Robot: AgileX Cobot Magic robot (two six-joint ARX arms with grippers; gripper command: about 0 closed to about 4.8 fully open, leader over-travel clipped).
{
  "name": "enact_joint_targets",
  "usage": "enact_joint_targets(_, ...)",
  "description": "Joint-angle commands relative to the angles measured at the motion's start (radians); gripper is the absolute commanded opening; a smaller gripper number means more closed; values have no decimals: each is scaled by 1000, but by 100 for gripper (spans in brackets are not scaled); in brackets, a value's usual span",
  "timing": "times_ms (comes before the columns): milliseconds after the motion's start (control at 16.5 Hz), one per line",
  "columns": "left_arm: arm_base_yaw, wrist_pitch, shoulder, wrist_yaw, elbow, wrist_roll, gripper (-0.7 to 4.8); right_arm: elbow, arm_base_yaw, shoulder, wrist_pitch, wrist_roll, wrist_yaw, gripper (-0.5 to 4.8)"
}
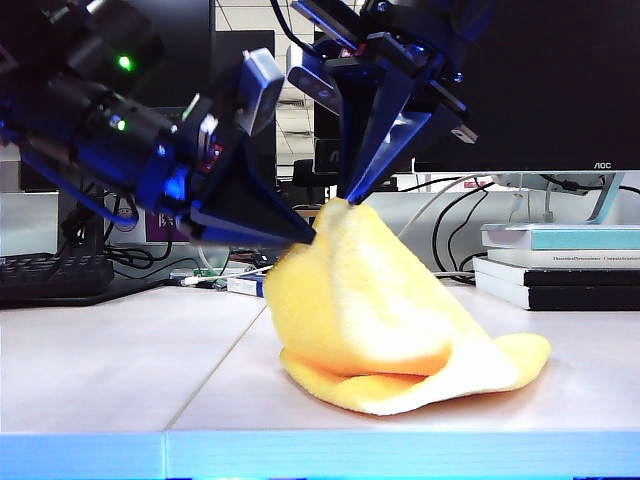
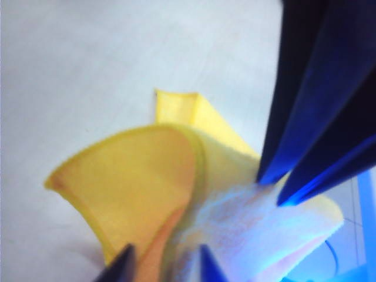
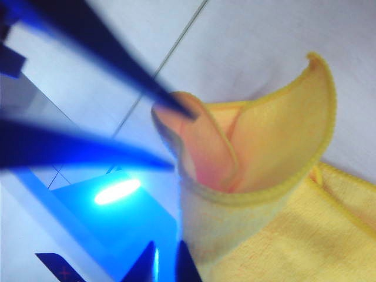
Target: Wipe the table from front to back using the rag.
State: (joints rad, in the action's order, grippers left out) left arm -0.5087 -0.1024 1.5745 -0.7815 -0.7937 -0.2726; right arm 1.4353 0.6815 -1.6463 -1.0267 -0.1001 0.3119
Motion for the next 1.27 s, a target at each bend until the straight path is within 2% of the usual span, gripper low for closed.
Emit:
enact_joint_targets(61, -1, -18, 13, -16, 0, -2, 73, 4, 2, 11, 10, 2, 17, 53)
enact_joint_targets(121, -1, -22, 17, -16, 0, -2, 44, 4, 1, 13, 9, 2, 17, 54)
enact_joint_targets(182, -1, -29, 21, -16, 0, -2, -8, 4, -1, 18, 10, 2, 17, 69)
enact_joint_targets(726, -1, -59, 21, 3, 0, 0, 0, 4, -54, 122, 18, -1, 11, 78)
enact_joint_targets(787, -1, -67, 21, 3, -2, 13, 81, 4, -59, 129, 23, -1, -3, 78)
enact_joint_targets(847, -1, -80, 21, 4, -3, 44, 213, 4, -64, 132, 29, 0, -4, 78)
enact_joint_targets(908, -1, -94, 21, 24, -3, 81, 433, 4, -67, 133, 35, -1, -3, 78)
enact_joint_targets(968, -1, -110, 20, 43, -3, 121, 479, 4, -67, 133, 36, -1, -3, 78)
enact_joint_targets(1090, -1, -123, -2, 44, -13, 136, 479, 4, -68, 137, 42, -1, -14, 77)
enact_joint_targets(1211, -1, -122, -32, 43, -50, 165, 288, 4, -67, 169, 64, 0, -79, 14)
enact_joint_targets(1271, -1, -119, -58, 44, -74, 177, 15, 4, -67, 196, 84, 1, -109, -6)
